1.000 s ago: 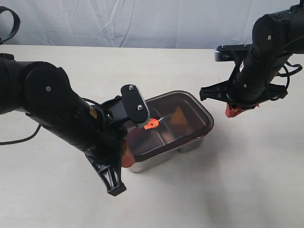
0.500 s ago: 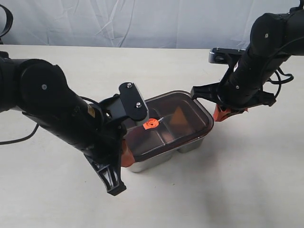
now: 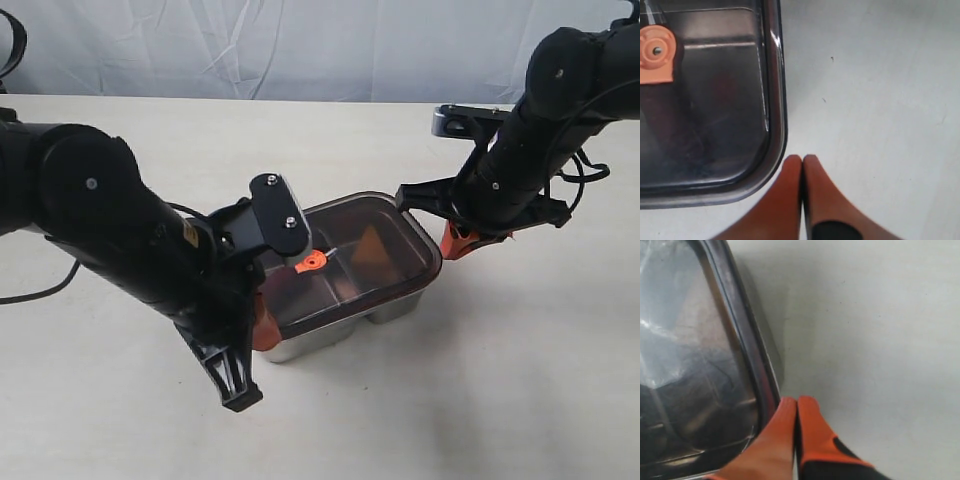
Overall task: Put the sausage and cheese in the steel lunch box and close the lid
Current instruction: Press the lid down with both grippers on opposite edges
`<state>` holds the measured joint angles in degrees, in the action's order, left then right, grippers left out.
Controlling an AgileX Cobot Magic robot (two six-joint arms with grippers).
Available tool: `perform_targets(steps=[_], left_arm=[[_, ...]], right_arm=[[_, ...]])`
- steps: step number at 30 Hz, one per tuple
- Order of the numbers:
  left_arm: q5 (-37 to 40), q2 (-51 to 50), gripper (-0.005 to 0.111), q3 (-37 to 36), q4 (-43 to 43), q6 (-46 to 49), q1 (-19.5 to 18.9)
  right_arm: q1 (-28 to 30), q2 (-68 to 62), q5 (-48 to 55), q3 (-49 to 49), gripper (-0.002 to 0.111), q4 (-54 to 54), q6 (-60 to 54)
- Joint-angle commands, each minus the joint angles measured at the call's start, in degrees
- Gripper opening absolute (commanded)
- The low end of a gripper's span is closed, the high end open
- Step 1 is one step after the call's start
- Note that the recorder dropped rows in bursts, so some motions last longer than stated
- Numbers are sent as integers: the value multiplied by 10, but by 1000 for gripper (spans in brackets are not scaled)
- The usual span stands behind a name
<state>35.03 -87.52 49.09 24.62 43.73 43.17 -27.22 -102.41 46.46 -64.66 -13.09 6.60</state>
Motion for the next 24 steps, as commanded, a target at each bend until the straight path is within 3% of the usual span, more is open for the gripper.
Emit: perform_targets(steps=[1, 14, 24], left_arm=[[-7, 17, 0, 0, -5, -3, -3], [-39, 19, 0, 0, -12, -3, -3], [-42, 19, 0, 0, -11, -3, -3]], right_arm=[[-2, 18, -18, -3, -1, 11, 11], [-2, 28, -1, -3, -1, -24, 8], [-2, 28, 13, -3, -1, 16, 8]])
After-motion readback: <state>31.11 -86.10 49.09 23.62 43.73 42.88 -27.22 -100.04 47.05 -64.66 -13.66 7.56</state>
